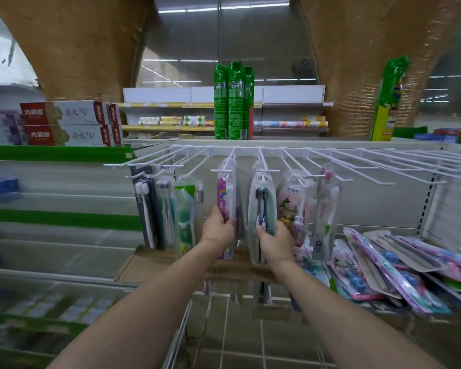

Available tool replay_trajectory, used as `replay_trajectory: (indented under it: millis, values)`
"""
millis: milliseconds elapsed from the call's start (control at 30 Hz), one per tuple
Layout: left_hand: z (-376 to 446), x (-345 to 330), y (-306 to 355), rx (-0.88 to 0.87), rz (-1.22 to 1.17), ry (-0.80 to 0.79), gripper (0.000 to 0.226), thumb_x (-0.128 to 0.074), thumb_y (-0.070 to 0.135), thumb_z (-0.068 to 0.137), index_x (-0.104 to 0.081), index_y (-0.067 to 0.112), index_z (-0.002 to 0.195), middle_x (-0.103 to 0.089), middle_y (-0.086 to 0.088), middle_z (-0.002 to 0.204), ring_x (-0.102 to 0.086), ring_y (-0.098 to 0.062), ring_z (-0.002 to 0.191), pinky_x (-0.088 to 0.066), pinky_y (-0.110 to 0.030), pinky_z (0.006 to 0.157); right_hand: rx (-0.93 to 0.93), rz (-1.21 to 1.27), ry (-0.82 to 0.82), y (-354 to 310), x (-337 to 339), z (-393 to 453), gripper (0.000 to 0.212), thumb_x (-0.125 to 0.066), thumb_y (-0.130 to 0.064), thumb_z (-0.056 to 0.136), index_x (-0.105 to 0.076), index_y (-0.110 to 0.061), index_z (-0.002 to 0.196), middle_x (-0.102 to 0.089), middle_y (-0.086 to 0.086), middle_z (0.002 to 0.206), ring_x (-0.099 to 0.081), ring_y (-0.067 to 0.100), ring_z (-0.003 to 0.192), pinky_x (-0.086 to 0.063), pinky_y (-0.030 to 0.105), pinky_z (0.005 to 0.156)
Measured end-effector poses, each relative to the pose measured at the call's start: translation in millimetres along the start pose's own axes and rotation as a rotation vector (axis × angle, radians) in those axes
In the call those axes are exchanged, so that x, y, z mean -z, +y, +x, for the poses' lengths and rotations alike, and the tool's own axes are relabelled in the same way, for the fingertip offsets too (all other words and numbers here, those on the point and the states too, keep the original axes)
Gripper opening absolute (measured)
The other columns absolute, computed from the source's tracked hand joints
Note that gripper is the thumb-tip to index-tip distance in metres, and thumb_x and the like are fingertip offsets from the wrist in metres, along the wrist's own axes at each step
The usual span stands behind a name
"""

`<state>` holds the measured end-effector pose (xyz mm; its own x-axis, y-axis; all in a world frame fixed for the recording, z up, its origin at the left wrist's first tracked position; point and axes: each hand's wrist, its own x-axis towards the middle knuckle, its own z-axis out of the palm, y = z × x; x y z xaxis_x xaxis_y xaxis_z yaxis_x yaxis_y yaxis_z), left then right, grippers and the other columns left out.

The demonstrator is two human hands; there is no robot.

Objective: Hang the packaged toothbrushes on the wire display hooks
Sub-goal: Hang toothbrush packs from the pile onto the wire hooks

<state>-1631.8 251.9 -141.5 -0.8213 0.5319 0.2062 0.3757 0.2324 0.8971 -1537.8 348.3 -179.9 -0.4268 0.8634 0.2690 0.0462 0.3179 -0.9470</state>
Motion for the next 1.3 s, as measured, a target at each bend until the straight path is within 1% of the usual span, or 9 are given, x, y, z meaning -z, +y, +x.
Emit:
replay_trajectory:
  millis: [233, 333, 467, 567, 700, 800, 967, 1133, 1300]
  values:
    - [-10, 2, -10, 0.076, 0.105, -0.027, 0.04, -0.055, 0.041, 0.102, -0.056, 0.014, 0.131, -0.064, -0.009, 0.123, -0.061, -0.031, 0.115, -0.048, -0.039, 0.101, -0.089, -0.182, -0.032, 4, 8, -11, 0.028, -0.059, -0.044, 0.097, -0.063, -0.018, 0.109, -0.068, 0.002, 0.105, -0.063, 0.027, 0.101, -0.049, 0.035, 0.085]
    - [-17, 8, -18, 0.133, 0.231, -0.052, 0.043, -0.063, 0.039, 0.098, -0.059, 0.015, 0.133, -0.065, -0.009, 0.128, -0.061, -0.031, 0.118, -0.048, -0.035, 0.101, -0.145, -0.294, -0.002, 4, 11, -16, 0.034, -0.061, -0.045, 0.095, -0.064, -0.017, 0.114, -0.069, 0.006, 0.111, -0.063, 0.032, 0.106, -0.05, 0.036, 0.088]
    - [-31, 18, -25, 0.145, 0.302, -0.09, 0.044, -0.067, 0.04, 0.095, -0.059, 0.016, 0.131, -0.065, -0.008, 0.123, -0.064, -0.027, 0.111, -0.054, -0.035, 0.097, -0.163, -0.428, -0.03, 2, 19, -29, 0.032, -0.061, -0.043, 0.095, -0.066, -0.016, 0.112, -0.07, 0.007, 0.104, -0.063, 0.028, 0.094, -0.047, 0.031, 0.074]
    - [-42, 25, -30, 0.076, 0.347, -0.125, 0.035, -0.064, 0.04, 0.095, -0.065, 0.015, 0.12, -0.068, -0.004, 0.112, -0.066, -0.018, 0.097, -0.055, -0.027, 0.078, -0.102, -0.539, -0.033, 4, 29, -42, 0.029, -0.062, -0.037, 0.094, -0.064, -0.014, 0.111, -0.066, 0.006, 0.108, -0.058, 0.025, 0.095, -0.047, 0.032, 0.077]
    - [-64, 31, -32, -0.02, 0.432, -0.165, 0.02, -0.061, 0.035, 0.096, -0.068, 0.017, 0.102, -0.07, -0.003, 0.098, -0.067, -0.018, 0.086, -0.059, -0.032, 0.077, -0.033, -0.658, -0.055, 7, 42, -67, 0.033, -0.063, -0.036, 0.092, -0.064, -0.015, 0.117, -0.066, 0.007, 0.112, -0.061, 0.028, 0.102, -0.051, 0.034, 0.081]
    - [-86, 34, -31, -0.103, 0.565, -0.16, 0.017, -0.057, 0.029, 0.096, -0.066, 0.016, 0.101, -0.066, -0.003, 0.087, -0.064, -0.021, 0.081, -0.053, -0.031, 0.067, -0.035, -0.706, -0.047, 7, 52, -89, 0.038, -0.063, -0.035, 0.09, -0.064, -0.015, 0.123, -0.066, 0.008, 0.118, -0.062, 0.029, 0.108, -0.052, 0.035, 0.085]
    - [-115, 26, -35, -0.216, 0.695, -0.191, 0.023, -0.054, 0.022, 0.088, -0.063, 0.016, 0.109, -0.068, -0.005, 0.097, -0.066, -0.025, 0.086, -0.057, -0.035, 0.071, -0.038, -0.76, -0.03, 12, 73, -121, 0.028, -0.06, -0.034, 0.092, -0.065, -0.015, 0.112, -0.068, 0.01, 0.11, -0.064, 0.032, 0.103, -0.054, 0.037, 0.085]
    - [-134, 10, -32, -0.332, 0.767, -0.24, 0.022, -0.055, 0.029, 0.092, -0.06, 0.015, 0.108, -0.068, -0.011, 0.107, -0.065, -0.032, 0.101, -0.057, -0.041, 0.082, -0.086, -0.748, 0.005, 16, 97, -141, 0.039, -0.056, -0.053, 0.092, -0.063, -0.015, 0.096, -0.068, 0.011, 0.097, -0.064, 0.035, 0.094, -0.048, 0.036, 0.07]
    - [-143, -14, -27, -0.403, 0.818, -0.256, 0.025, -0.053, 0.029, 0.094, -0.059, 0.012, 0.111, -0.065, -0.015, 0.115, -0.063, -0.036, 0.109, -0.053, -0.041, 0.084, -0.082, -0.814, 0.024, 23, 125, -144, 0.028, -0.063, -0.033, 0.089, -0.069, -0.013, 0.108, -0.07, 0.012, 0.107, -0.065, 0.034, 0.104, -0.049, 0.036, 0.077]
